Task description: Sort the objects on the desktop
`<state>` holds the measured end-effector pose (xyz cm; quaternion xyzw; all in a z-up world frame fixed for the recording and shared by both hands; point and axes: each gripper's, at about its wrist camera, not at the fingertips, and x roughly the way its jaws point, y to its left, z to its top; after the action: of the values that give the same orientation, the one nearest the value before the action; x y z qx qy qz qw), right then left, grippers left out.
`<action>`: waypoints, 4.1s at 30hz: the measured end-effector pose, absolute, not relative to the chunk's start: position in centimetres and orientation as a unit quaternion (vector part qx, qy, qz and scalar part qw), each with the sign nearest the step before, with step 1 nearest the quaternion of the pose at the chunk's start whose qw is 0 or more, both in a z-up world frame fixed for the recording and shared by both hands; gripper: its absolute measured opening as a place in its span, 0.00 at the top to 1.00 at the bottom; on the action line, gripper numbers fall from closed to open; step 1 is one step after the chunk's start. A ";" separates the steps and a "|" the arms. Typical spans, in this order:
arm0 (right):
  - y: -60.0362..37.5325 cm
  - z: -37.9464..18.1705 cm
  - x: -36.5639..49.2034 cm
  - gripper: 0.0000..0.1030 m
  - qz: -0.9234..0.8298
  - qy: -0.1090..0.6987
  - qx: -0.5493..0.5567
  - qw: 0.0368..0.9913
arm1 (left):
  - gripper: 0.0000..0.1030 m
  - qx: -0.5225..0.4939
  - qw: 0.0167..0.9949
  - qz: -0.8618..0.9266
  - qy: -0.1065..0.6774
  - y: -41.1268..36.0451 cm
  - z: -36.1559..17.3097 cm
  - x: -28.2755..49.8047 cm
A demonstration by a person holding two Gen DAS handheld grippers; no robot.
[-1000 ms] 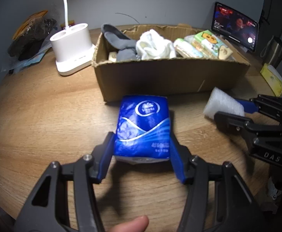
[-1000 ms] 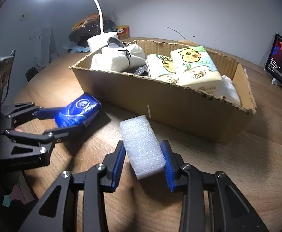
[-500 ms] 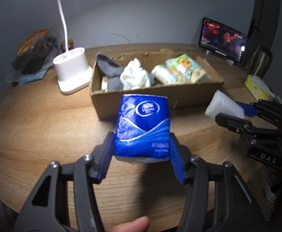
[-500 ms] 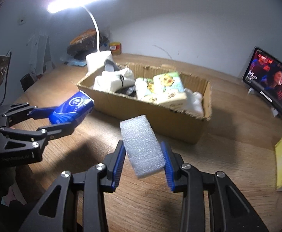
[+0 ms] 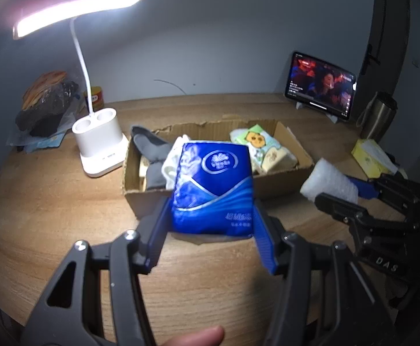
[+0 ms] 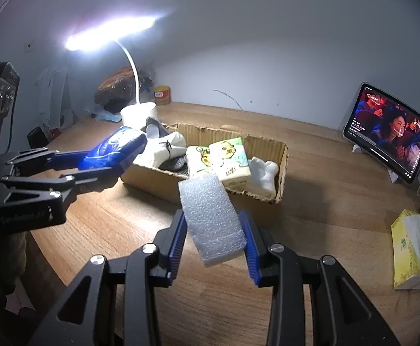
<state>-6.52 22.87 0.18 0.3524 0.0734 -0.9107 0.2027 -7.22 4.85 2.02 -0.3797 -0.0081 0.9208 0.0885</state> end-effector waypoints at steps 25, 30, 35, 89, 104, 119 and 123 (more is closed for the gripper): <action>25.5 0.1 -15.4 0.00 -0.918 0.030 0.361 0.164 | 0.46 -0.405 0.072 0.911 -0.014 7.0 1.3 -15.6; 25.8 0.1 -17.5 0.00 -0.919 0.018 0.361 0.154 | 0.46 -0.415 0.055 0.908 -0.012 6.8 0.6 -17.5; 25.9 -0.1 -18.9 0.00 -0.921 0.008 0.361 0.148 | 0.45 -0.429 0.050 0.902 -0.005 6.9 0.0 -19.2; 24.4 2.3 -13.4 0.00 -0.934 0.019 0.341 0.107 | 0.15 -0.390 0.058 0.919 -0.013 4.3 2.4 -11.9; 23.7 2.7 -8.6 0.00 -0.935 0.032 0.340 0.092 | 0.15 -0.380 0.051 0.923 -0.018 2.6 2.6 -7.2; 22.6 1.2 -3.9 0.00 -0.932 0.045 0.348 0.093 | 0.15 -0.386 0.042 0.921 -0.022 1.3 1.7 -4.0; 22.8 1.1 -3.4 0.00 -0.932 0.041 0.350 0.089 | 0.15 -0.386 0.039 0.921 -0.024 1.1 1.5 -3.5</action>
<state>-3.35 22.80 1.06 0.3497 0.0414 -0.9318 0.0887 -3.48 1.05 1.54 -0.3863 -0.0243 0.9212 0.0392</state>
